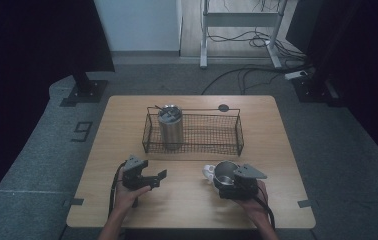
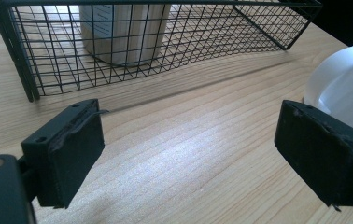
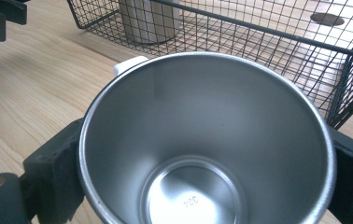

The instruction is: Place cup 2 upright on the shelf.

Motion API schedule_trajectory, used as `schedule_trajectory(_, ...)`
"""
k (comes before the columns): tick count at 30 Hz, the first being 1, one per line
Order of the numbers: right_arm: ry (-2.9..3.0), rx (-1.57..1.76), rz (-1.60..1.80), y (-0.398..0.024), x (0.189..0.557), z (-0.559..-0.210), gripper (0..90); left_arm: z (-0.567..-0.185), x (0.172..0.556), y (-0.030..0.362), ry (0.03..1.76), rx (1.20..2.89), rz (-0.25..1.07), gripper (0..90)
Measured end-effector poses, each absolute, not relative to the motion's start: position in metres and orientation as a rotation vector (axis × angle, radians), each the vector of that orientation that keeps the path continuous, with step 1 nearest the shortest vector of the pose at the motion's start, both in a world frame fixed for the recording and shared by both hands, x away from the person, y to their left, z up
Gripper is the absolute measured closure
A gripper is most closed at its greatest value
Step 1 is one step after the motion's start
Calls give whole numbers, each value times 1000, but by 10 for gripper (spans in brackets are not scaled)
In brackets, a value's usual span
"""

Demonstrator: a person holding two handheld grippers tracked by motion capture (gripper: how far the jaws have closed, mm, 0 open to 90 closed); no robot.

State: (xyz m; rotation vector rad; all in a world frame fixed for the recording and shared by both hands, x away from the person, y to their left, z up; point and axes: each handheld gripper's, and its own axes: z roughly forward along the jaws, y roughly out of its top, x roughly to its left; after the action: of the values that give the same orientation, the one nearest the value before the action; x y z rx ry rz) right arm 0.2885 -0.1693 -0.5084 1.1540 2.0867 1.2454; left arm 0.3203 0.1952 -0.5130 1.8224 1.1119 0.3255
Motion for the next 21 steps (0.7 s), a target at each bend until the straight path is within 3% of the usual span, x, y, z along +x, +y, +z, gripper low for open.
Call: schedule_trajectory(21, 2053, 1153, 1301, -178, 285, -493, 62, -512, 321, 198, 1130, 1815, 332, 93)
